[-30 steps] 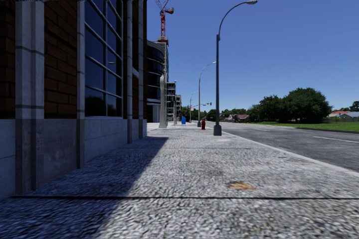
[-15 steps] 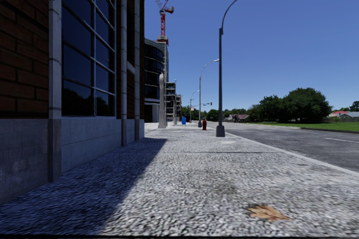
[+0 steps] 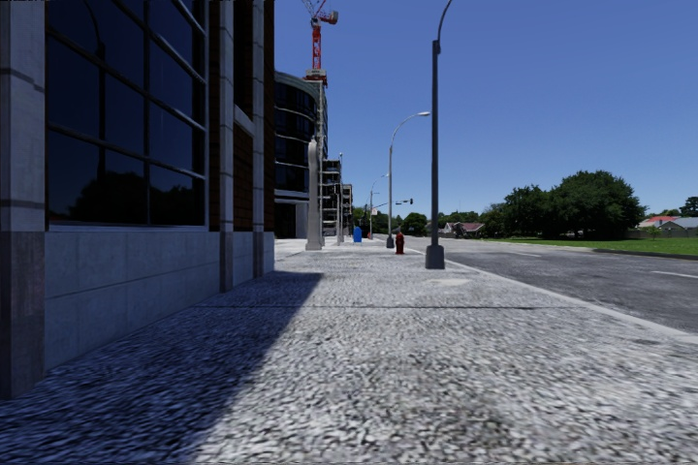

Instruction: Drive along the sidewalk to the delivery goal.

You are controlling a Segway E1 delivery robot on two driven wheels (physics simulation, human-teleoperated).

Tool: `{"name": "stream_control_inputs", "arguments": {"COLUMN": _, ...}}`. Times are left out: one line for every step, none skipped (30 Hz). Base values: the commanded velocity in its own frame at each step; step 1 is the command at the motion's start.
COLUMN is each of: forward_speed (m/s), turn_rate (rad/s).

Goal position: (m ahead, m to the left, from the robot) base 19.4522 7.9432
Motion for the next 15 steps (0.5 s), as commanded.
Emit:
{"name": "stream_control_inputs", "arguments": {"forward_speed": 1.32, "turn_rate": 0.00}}
{"name": "stream_control_inputs", "arguments": {"forward_speed": 1.32, "turn_rate": 0.00}}
{"name": "stream_control_inputs", "arguments": {"forward_speed": 1.32, "turn_rate": 0.00}}
{"name": "stream_control_inputs", "arguments": {"forward_speed": 1.32, "turn_rate": 0.00}}
{"name": "stream_control_inputs", "arguments": {"forward_speed": 1.32, "turn_rate": 0.00}}
{"name": "stream_control_inputs", "arguments": {"forward_speed": 1.32, "turn_rate": 0.00}}
{"name": "stream_control_inputs", "arguments": {"forward_speed": 1.33, "turn_rate": 0.00}}
{"name": "stream_control_inputs", "arguments": {"forward_speed": 1.33, "turn_rate": 0.00}}
{"name": "stream_control_inputs", "arguments": {"forward_speed": 1.33, "turn_rate": 0.00}}
{"name": "stream_control_inputs", "arguments": {"forward_speed": 1.33, "turn_rate": 0.00}}
{"name": "stream_control_inputs", "arguments": {"forward_speed": 1.33, "turn_rate": 0.00}}
{"name": "stream_control_inputs", "arguments": {"forward_speed": 1.33, "turn_rate": 0.00}}
{"name": "stream_control_inputs", "arguments": {"forward_speed": 1.33, "turn_rate": 0.00}}
{"name": "stream_control_inputs", "arguments": {"forward_speed": 1.33, "turn_rate": 0.00}}
{"name": "stream_control_inputs", "arguments": {"forward_speed": 1.33, "turn_rate": 0.00}}
